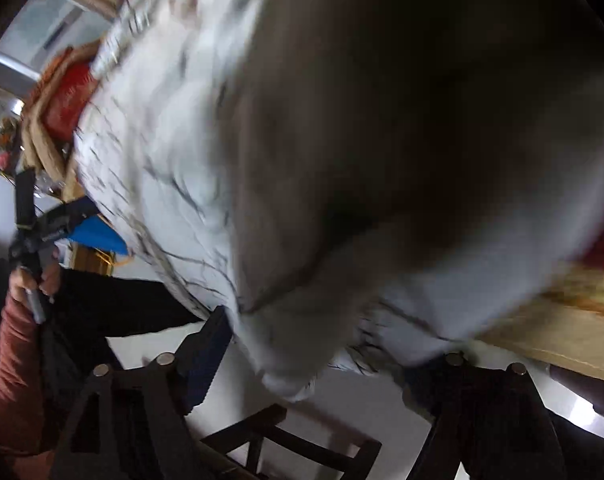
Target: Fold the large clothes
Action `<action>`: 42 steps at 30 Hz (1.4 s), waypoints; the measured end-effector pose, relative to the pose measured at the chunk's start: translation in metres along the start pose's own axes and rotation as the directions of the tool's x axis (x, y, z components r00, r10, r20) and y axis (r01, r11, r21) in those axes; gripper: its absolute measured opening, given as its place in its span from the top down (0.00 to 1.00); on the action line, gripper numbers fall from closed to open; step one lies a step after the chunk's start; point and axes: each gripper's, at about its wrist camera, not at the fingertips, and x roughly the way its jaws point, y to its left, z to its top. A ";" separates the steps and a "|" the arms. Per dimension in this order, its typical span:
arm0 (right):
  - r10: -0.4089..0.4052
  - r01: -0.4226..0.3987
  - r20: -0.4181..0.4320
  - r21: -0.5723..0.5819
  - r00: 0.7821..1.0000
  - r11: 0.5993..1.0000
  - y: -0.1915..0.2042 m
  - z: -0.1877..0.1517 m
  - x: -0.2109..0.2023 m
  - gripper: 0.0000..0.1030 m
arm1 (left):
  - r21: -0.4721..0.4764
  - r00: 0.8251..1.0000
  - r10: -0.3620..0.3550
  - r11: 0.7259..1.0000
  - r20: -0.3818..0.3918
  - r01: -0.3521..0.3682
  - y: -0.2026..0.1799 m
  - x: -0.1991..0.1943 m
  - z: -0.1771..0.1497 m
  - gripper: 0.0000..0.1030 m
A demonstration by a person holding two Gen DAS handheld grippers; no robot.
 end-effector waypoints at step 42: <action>0.083 -0.161 0.526 0.104 0.846 0.981 0.040 0.202 -0.160 0.83 | -0.177 0.925 -0.287 0.926 0.248 0.334 0.025 -0.088 0.128 0.88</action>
